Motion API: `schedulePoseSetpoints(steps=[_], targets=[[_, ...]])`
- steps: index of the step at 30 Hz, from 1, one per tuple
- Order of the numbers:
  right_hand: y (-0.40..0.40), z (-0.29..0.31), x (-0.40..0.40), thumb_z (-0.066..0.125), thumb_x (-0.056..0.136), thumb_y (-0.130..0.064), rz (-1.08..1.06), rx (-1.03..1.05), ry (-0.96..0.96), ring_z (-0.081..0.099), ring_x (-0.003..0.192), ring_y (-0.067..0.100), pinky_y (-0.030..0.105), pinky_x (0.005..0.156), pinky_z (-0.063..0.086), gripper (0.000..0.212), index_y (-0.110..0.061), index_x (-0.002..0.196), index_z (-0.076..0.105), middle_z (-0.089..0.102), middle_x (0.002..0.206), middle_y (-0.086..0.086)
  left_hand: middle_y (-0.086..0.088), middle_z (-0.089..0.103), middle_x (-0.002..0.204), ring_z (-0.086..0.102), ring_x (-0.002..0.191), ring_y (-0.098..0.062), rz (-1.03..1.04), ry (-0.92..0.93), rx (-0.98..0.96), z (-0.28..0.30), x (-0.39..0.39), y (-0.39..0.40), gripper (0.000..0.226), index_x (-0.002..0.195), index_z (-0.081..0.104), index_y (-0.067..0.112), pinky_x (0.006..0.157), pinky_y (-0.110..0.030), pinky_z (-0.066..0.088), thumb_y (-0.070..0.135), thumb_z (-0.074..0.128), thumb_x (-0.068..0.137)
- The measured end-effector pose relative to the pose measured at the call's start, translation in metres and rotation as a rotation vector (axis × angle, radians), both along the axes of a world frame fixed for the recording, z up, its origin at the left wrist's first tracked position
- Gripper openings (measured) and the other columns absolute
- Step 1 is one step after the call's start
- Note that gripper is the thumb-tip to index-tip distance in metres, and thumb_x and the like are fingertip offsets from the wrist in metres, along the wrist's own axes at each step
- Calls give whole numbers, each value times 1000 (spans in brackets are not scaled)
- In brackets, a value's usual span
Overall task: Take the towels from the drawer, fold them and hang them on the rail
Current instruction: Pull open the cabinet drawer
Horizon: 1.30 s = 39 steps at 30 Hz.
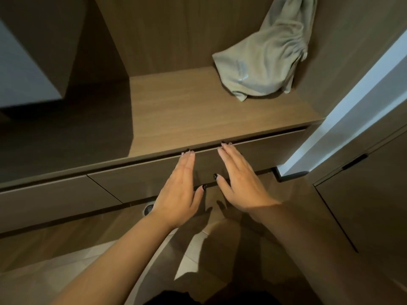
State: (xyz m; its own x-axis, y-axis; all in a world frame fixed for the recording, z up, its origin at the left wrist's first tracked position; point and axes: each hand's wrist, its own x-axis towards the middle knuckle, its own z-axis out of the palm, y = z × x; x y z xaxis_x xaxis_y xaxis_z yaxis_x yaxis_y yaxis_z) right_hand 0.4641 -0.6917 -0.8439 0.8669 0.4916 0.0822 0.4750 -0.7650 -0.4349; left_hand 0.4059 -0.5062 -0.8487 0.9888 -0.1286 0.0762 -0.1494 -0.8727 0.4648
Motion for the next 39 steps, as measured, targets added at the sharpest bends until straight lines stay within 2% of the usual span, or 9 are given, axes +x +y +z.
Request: schedulePoseSetpoints(steps=[4, 11, 16, 21, 26, 30, 33, 35, 39], targets=[[8, -58, 10, 52, 99, -26, 28, -1, -86, 2, 151, 11, 32, 121, 9, 67, -17, 156, 18, 12, 165, 2, -9, 5, 165, -3, 152, -19, -7, -51, 118, -52, 12, 5, 76, 157, 4, 11, 124, -40, 11, 34, 49, 100], [14, -100, 28, 52, 99, -26, 18, -31, -136, 3, 152, 16, 33, 120, 4, 66, -16, 156, 19, 12, 165, 4, -12, 5, 165, -6, 152, -30, 89, -50, 372, -89, 26, 15, 70, 157, 11, 12, 120, -60, 1, 40, 40, 100], [21, -104, 34, 57, 96, -24, 20, -65, -222, 13, 151, 23, 37, 119, 8, 66, -13, 153, 26, 22, 162, 9, -16, 26, 160, 17, 150, -33, 113, -152, 388, -90, 37, 14, 74, 154, 26, 8, 119, -61, 8, 32, 60, 92], [29, -106, 40, 62, 93, -22, -2, -83, -288, 20, 149, 24, 36, 118, 8, 66, -12, 151, 32, 28, 159, 11, -16, 40, 149, 33, 141, -33, 187, -204, 365, -88, 50, 19, 74, 151, 31, 6, 118, -58, 17, 29, 62, 88], [30, -103, 41, 66, 89, -20, 2, -111, -349, 25, 147, 27, 41, 120, 13, 67, -10, 148, 36, 34, 155, 13, -18, 53, 126, 49, 116, -37, 260, -300, 327, -84, 58, 15, 53, 139, 50, 5, 100, -49, 36, 23, 63, 90], [25, -100, 39, 70, 87, -20, 12, -149, -379, 35, 142, 27, 45, 120, 16, 67, -10, 147, 40, 45, 147, 12, -18, 58, 100, 54, 92, -36, 236, -407, 303, -81, 51, 15, 39, 122, 65, 3, 78, -45, 43, 10, 73, 84], [19, -98, 36, 73, 85, -20, 25, -140, -412, 51, 126, 29, 46, 112, 31, 58, -10, 138, 52, 56, 129, 11, -16, 58, 88, 55, 80, -33, 163, -429, 238, -78, 41, 17, 27, 107, 72, 3, 65, -38, 41, 4, 76, 80], [14, -96, 32, 75, 83, -17, 41, -105, -429, 57, 112, 29, 43, 98, 43, 49, -9, 129, 60, 59, 117, 12, -14, 59, 87, 57, 82, -33, 111, -364, 192, -73, 35, 21, 24, 103, 74, 6, 63, -35, 42, 5, 76, 80], [11, -90, 23, 77, 81, -13, 20, -28, -404, 59, 96, 29, 39, 82, 46, 34, -8, 113, 70, 60, 98, 9, 1, 67, 113, 62, 104, -22, 75, -122, 120, -61, 29, 38, 31, 115, 73, 27, 84, -41, 53, 19, 73, 85]])
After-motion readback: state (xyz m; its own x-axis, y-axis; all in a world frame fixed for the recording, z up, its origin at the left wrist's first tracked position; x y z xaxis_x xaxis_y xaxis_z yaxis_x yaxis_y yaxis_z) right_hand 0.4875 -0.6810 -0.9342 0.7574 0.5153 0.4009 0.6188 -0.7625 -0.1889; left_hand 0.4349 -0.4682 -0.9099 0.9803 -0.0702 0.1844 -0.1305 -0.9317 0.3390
